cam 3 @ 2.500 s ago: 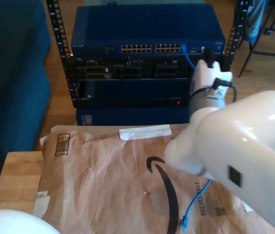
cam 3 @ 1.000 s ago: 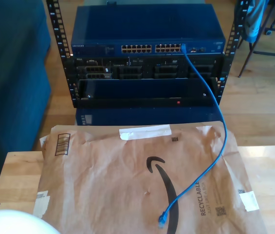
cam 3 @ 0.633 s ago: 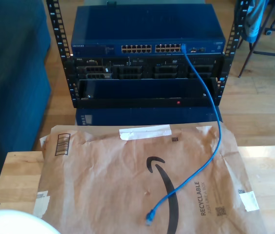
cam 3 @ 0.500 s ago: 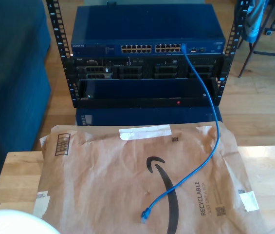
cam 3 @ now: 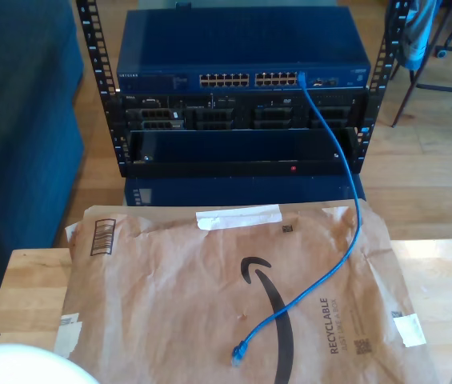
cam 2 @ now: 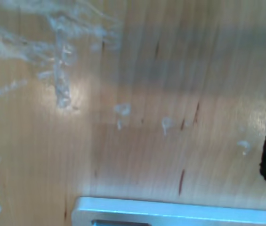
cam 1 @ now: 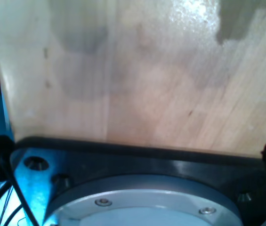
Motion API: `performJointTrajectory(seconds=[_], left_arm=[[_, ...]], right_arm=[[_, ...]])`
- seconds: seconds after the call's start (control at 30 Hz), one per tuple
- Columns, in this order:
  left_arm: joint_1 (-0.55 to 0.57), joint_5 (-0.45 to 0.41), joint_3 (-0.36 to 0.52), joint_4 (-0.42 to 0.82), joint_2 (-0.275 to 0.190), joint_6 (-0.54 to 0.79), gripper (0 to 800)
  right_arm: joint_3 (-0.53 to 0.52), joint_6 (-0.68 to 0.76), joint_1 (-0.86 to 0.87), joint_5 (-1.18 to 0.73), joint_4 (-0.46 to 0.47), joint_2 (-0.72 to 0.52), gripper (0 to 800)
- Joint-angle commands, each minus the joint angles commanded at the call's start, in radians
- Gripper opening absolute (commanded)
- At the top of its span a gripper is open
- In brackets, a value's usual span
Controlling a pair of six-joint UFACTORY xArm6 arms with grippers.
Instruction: Grab the cable and plug it in
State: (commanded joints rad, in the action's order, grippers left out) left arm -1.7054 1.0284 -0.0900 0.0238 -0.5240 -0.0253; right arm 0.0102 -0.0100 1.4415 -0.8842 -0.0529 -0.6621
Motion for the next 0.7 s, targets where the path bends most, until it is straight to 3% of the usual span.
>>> performJointTrajectory(seconds=[0.7], left_arm=[[0.000, 0.000, 0.000, 0.000, 0.000, 0.000, 800]], right_arm=[[-0.037, -0.020, 0.000, 0.101, -0.002, -0.014, 794]])
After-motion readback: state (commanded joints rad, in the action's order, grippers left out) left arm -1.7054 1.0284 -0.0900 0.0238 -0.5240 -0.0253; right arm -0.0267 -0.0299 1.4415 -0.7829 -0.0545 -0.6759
